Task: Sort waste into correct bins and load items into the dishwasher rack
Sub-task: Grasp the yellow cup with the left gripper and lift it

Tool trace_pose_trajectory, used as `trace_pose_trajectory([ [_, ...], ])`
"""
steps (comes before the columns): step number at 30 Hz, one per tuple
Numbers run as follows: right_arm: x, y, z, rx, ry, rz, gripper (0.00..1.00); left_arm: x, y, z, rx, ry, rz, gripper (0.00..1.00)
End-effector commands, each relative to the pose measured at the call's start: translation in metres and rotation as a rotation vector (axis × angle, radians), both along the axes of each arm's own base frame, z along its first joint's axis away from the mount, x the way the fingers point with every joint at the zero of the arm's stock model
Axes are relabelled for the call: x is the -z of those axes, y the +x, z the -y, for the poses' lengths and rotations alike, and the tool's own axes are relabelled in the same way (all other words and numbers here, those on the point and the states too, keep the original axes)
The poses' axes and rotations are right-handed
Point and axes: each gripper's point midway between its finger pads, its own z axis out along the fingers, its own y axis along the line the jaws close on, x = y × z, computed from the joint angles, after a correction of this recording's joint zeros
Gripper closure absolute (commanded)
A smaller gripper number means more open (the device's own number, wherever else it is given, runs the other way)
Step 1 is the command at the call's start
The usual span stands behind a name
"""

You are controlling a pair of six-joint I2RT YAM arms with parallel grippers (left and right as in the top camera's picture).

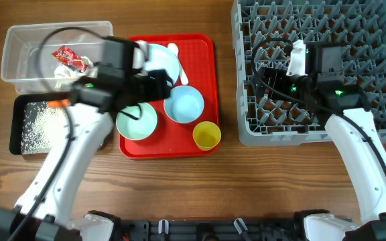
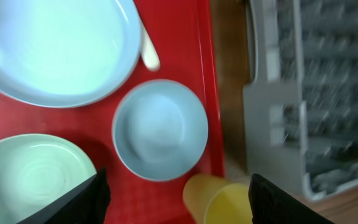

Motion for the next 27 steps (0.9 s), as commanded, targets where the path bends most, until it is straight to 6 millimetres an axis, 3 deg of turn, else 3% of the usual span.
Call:
trace_pose_trajectory([
  [1,-0.006,0.004,0.003,-0.002,-0.021,0.026,0.0,0.035,-0.013,0.03,0.244,0.132,-0.029,0.27],
  [6,-0.006,0.004,0.003,-0.003,-0.022,0.026,0.0,0.082,-0.036,0.05,0.349,0.181,-0.183,0.32],
  [10,-0.007,0.004,0.003,-0.002,-0.021,0.027,0.0,0.083,-0.057,0.075,0.496,0.086,-0.219,0.35],
  [15,-0.006,0.003,0.003,-0.002,-0.021,0.022,0.0,0.097,-0.08,0.071,0.549,0.14,-0.285,0.39],
  [23,-0.006,0.003,0.003,-0.002,-0.021,0.021,0.0,0.124,-0.084,0.071,0.547,0.171,-0.342,0.51],
  [27,-0.006,0.003,0.003,-0.002,-0.021,0.02,0.0,0.131,-0.086,0.071,0.551,0.178,-0.361,0.68],
])
